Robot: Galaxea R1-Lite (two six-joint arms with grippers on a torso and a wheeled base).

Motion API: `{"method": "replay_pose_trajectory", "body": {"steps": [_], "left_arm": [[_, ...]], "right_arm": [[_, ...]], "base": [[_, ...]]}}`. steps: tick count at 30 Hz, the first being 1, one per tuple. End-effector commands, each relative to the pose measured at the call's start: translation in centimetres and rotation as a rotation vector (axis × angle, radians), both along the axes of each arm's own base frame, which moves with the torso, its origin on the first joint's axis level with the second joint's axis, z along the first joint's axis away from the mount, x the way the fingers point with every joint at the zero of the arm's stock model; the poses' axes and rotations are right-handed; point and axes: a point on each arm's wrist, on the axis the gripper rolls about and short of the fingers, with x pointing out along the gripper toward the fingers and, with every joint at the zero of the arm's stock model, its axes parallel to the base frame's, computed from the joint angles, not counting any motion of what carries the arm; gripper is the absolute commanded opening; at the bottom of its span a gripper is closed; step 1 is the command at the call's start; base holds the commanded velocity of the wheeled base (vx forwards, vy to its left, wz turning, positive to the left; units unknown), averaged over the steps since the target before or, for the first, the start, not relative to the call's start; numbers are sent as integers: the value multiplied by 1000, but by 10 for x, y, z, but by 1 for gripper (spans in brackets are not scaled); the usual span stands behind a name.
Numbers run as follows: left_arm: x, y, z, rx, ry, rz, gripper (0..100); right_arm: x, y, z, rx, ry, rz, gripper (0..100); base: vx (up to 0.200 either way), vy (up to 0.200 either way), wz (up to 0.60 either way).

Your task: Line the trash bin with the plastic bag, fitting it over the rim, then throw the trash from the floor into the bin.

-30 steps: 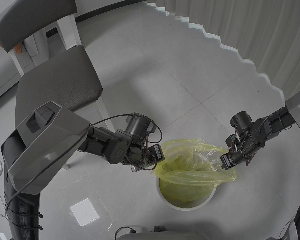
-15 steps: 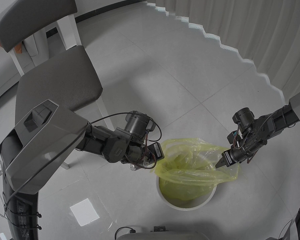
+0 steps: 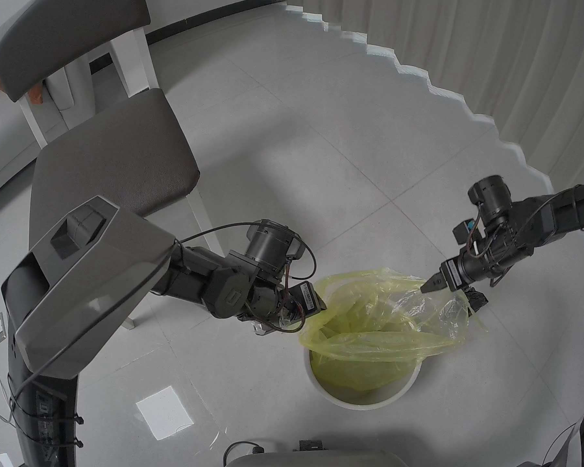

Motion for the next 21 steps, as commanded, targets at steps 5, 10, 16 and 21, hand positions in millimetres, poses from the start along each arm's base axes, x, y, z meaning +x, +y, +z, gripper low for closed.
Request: {"method": "replay_pose_trajectory", "body": {"steps": [5,10,16,21], "left_arm": [[-1,2,-1,22,6,22,100],[-2,6,0,31,4,35,100],[-3,7,6,28,-7,37,100],[-3,7,8,38,-9,23,100]], "right_arm": [[-26,22,37,0,-105,121,100],[-43,42,15,36,-12,238,100],[-54,48,-22,-15,77,326,100],[-47,42,-45,-49,72,362,100]], "base": [[0,0,0],[0,0,0],[0,0,0],[0,0,0]]}}
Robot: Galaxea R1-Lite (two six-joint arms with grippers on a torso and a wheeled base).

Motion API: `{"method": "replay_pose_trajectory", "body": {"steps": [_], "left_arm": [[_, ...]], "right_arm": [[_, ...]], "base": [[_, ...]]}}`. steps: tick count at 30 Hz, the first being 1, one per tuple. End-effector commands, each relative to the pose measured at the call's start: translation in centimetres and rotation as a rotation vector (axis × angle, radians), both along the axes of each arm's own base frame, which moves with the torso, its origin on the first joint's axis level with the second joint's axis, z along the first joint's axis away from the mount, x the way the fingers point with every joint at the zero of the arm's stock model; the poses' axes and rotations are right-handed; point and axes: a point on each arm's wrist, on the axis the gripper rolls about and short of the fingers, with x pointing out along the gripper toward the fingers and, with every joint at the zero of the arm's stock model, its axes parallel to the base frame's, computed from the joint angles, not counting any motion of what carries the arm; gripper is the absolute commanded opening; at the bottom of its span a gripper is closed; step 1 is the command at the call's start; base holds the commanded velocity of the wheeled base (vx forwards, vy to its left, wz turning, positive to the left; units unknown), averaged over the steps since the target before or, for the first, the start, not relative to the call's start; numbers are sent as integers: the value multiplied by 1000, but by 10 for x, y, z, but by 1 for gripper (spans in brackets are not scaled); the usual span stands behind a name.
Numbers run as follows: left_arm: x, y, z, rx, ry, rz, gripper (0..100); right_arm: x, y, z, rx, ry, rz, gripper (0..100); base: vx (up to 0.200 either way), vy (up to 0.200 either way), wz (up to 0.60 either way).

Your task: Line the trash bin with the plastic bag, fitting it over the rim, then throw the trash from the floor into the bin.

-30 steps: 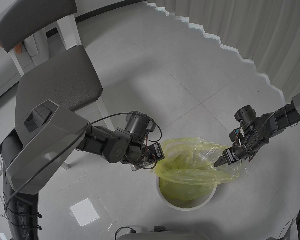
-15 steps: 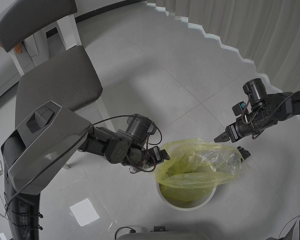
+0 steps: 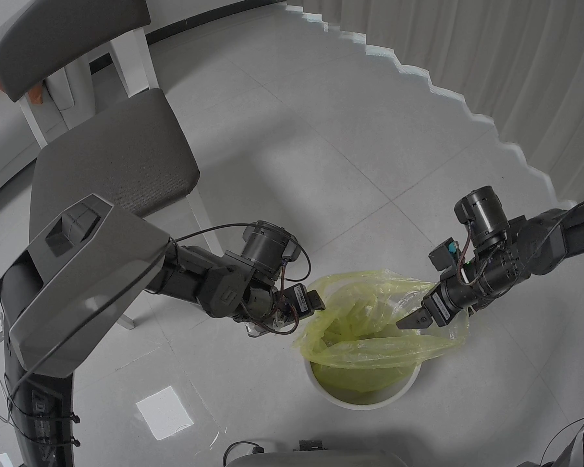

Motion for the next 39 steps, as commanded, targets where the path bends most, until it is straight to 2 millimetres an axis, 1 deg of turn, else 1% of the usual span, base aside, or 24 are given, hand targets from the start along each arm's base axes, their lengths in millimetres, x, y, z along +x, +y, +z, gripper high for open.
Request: {"method": "replay_pose_trajectory", "body": {"steps": [1,2,6,9,12,16,26,31,34,39], "left_arm": [[0,0,5,7,-7,-13,100],[0,0,5,7,-8,-14,100],[-1,-3,2,17,-10,-31,100],[-2,-2,3,17,-8,-31,100],[-1,-1,5,16,-13,-29,100],[-1,1,6,14,-13,-27,100],[-3,-5,2,19,-14,-63,100],[-10,-12,-2,39,-5,-97,100],[-15,-10,-5,54,14,-101,100],[-14,-6,-3,54,15,-90,100]], "right_arm": [[3,-4,-28,-39,54,22,100],[3,-3,-29,-40,55,23,100],[6,0,-41,-55,82,44,100],[6,0,-46,-60,95,44,100],[5,0,-49,-69,104,55,100],[-2,-1,-57,-101,112,118,100],[-3,-2,-59,-98,120,125,100],[-5,-1,-59,-99,123,128,100],[-6,-2,-60,-100,127,127,100],[-5,-2,-59,-97,124,122,100]], "base": [[0,0,0],[0,0,0],[0,0,0],[0,0,0],[0,0,0],[0,0,0],[0,0,0],[0,0,0],[0,0,0],[0,0,0]]}}
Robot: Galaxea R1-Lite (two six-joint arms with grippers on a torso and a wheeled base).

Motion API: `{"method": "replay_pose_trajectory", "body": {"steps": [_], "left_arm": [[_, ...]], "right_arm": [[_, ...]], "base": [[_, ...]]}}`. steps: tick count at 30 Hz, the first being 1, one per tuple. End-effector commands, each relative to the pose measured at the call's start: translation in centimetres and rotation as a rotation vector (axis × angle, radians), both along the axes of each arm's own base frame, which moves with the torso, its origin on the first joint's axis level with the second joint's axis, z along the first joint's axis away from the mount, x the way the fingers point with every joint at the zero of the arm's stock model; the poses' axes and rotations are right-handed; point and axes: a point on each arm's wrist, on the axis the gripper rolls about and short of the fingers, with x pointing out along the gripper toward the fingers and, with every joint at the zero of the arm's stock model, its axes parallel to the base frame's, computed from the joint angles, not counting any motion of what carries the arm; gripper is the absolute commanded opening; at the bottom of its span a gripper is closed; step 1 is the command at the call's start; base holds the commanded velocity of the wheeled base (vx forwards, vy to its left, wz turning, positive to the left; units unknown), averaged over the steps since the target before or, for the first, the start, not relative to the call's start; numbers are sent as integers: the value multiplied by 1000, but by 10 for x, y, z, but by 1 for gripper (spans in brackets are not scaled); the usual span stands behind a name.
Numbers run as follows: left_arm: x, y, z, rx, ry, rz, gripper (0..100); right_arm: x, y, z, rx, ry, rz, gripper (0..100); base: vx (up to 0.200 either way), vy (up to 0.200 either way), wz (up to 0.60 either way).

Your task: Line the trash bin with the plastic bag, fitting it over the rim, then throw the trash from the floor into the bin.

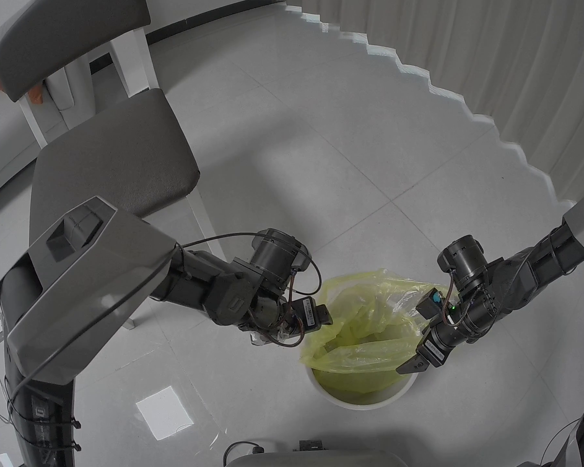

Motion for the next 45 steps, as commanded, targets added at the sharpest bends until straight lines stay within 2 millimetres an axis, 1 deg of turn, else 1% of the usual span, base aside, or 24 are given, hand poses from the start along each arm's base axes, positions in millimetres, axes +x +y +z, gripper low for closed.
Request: {"method": "replay_pose_trajectory", "body": {"steps": [1,4,8,14,20,23,28,31,34,37,45], "left_arm": [[0,3,6,-10,-9,9,100],[-1,4,12,-18,-18,5,100],[-1,4,14,-23,-22,8,100],[0,9,23,-27,-41,23,100],[-1,10,24,-24,-44,30,100],[1,10,22,-5,-62,42,100],[4,6,26,-17,-83,38,100],[5,1,21,-3,-85,13,100],[8,-3,10,21,-82,-10,100],[12,-8,6,30,-89,-10,100],[22,-17,5,20,-114,-18,100]], "right_arm": [[0,0,0,1,1,-3,100],[0,0,0,1,2,-3,100],[1,1,1,3,-4,-2,100],[1,0,2,6,-10,-5,100],[2,0,3,7,-15,-5,100],[5,1,5,14,-32,-6,100],[11,3,12,29,-69,-7,100],[12,3,12,30,-71,-8,100],[13,3,11,28,-71,-10,100],[13,2,11,28,-71,-14,100],[13,-1,13,29,-75,-20,100]], "base": [[0,0,0],[0,0,0],[0,0,0],[-200,0,0],[-200,0,0],[0,0,0],[0,0,0],[0,0,0],[0,0,0],[0,0,0],[0,0,0]]}}
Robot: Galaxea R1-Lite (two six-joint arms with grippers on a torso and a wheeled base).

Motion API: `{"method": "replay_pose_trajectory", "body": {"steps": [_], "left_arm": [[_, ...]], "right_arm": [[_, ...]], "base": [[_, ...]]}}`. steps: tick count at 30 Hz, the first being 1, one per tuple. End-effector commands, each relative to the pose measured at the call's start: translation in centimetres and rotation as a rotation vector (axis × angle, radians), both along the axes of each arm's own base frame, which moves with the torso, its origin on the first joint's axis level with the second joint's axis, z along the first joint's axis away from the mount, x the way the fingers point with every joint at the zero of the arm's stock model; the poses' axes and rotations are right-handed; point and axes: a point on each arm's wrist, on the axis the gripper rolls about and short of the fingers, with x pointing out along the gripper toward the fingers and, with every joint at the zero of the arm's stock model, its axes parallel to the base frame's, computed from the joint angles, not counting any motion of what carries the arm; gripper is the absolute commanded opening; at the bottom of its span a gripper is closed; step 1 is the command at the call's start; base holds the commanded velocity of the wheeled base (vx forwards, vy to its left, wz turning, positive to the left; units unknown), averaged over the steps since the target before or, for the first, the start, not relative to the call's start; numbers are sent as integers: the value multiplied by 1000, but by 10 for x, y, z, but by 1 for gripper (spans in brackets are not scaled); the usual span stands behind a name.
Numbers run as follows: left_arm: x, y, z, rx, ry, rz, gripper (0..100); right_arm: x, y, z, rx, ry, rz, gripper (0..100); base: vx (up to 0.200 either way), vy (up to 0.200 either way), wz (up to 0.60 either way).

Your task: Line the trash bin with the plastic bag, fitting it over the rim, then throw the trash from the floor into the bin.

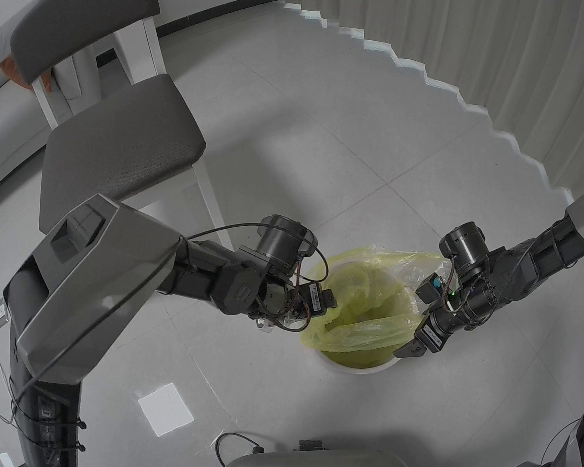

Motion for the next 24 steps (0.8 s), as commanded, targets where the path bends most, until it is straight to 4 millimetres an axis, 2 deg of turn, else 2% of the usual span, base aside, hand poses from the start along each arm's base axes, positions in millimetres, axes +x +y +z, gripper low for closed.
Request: {"method": "replay_pose_trajectory", "body": {"steps": [1,8,9,17,24], "left_arm": [[7,-3,-6,0,0,4,100],[16,3,-6,1,-14,23,100],[17,4,-6,2,-17,23,0],[23,1,-18,14,-7,19,0],[21,2,-11,8,-15,26,0]], "right_arm": [[0,-1,1,0,-2,-1,100],[0,-2,0,-2,-3,2,100],[0,-2,1,-1,-5,2,100],[0,-1,0,-3,-2,3,100],[0,0,-3,-7,5,9,100]], "base": [[0,0,0],[0,0,0],[0,0,0],[0,0,0],[0,0,0]]}}
